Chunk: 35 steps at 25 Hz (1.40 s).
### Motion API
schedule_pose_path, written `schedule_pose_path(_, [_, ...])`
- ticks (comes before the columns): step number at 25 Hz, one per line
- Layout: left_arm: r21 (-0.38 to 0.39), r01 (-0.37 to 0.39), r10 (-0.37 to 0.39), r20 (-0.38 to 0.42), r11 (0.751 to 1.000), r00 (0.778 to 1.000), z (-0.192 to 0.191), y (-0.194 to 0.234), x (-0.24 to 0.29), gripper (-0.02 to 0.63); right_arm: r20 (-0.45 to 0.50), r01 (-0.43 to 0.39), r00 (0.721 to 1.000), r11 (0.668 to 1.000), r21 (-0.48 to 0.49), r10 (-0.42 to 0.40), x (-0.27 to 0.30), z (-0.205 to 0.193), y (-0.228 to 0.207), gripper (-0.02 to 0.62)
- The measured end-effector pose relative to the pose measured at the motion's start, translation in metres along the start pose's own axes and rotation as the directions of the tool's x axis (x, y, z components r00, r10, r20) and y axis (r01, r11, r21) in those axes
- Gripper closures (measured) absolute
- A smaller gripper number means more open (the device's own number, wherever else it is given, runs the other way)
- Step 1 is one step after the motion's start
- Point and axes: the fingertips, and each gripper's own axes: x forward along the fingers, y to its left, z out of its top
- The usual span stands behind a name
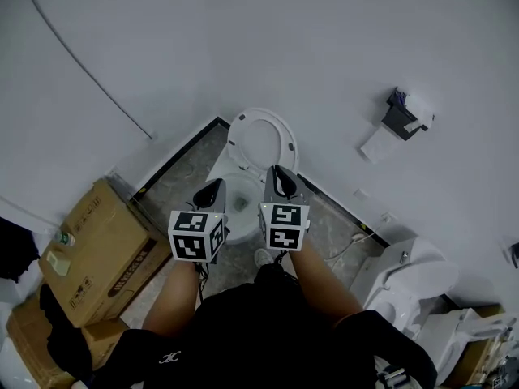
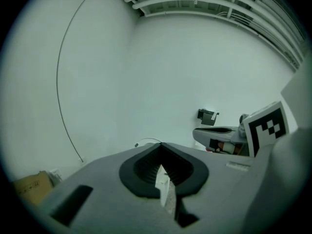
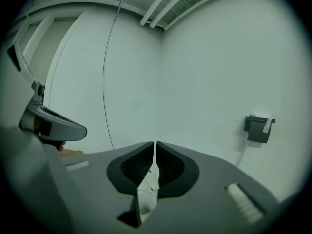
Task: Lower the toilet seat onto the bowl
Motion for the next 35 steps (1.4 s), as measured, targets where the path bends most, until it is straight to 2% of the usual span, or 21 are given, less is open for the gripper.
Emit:
schedule_pose_path(8, [0.002, -0.057, 0.057, -0.014, 0.998, 0.998, 0.016, 0.009, 0.057, 0.598, -0.031, -0.012, 0.999, 0.998, -0.056, 0.011, 0.073, -0.012, -0.057, 0.551])
schedule_pose_path(14, [-0.007, -0.109, 0.109, -0.027, 0.994, 0.994, 0.019, 0.019, 0.089, 0.598, -0.065, -0.057, 0.997, 0.99, -0.133, 0.048, 0.13, -0.031, -0.087, 0.54])
schedule_pose_path(18, [-0.023, -0.155, 0.154, -0.041, 0.988, 0.987, 0.016, 0.028, 0.103, 0.598, -0.12, -0.091, 0.99, 0.981, -0.17, 0.071, 0.171, -0.053, -0.103, 0.534])
schedule_pose_path(25, [-0.06, -0.255, 0.251, -0.071, 0.965, 0.965, 0.007, 0.047, 0.113, 0.598, -0.238, -0.126, 0.97, 0.949, -0.288, 0.056, 0.237, -0.106, -0.126, 0.526])
schedule_pose_path(35, [-0.094, -0.369, 0.359, -0.112, 0.924, 0.927, -0.012, 0.065, 0.11, 0.598, -0.37, -0.177, 0.928, 0.929, -0.326, 0.046, 0.29, -0.169, -0.144, 0.497])
